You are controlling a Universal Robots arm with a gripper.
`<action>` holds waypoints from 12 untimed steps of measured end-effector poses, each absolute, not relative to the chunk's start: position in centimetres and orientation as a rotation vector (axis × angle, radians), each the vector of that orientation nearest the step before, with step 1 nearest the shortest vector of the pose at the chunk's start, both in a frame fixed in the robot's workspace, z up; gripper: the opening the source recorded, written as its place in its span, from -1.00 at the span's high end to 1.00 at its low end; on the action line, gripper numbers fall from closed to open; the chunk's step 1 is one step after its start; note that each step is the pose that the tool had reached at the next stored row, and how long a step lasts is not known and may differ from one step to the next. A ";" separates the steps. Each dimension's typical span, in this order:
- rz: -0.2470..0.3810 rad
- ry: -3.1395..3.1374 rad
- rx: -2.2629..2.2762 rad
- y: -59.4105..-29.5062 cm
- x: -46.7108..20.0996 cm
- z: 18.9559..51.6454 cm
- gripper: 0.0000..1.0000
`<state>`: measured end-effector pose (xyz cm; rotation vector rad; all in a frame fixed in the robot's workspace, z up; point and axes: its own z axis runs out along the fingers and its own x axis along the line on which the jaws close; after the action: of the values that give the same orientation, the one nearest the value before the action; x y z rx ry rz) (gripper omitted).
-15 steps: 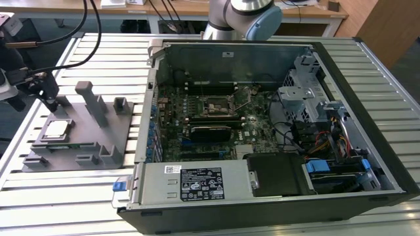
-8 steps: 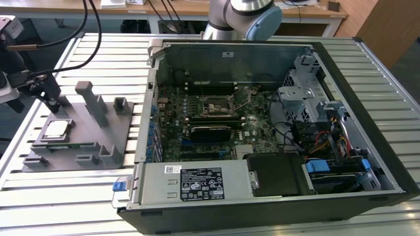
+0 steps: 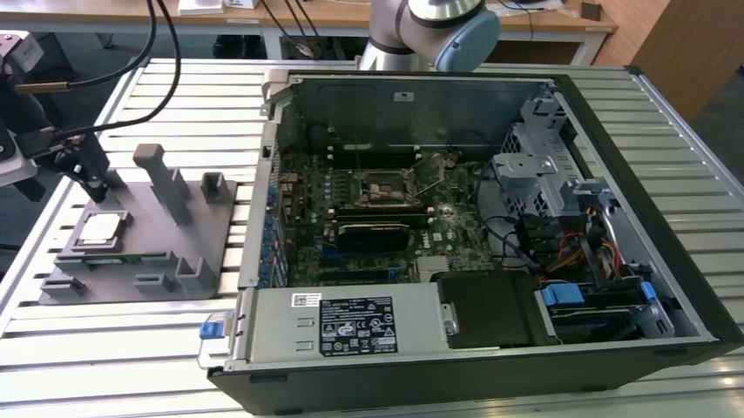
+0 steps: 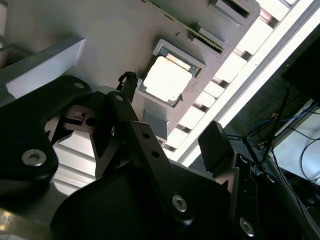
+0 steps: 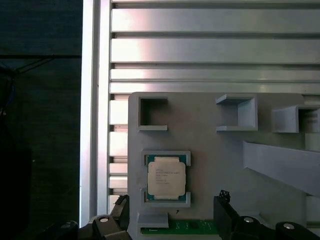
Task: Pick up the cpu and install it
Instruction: 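Pick up the cpu and move it towards the insertion slot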
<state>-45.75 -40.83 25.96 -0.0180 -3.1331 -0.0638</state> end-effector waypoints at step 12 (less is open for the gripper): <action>-0.064 -3.133 -0.002 -41.0 -45.8 25.2 -0.52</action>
<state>-45.75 -40.96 25.20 -0.0023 -3.1330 -0.0638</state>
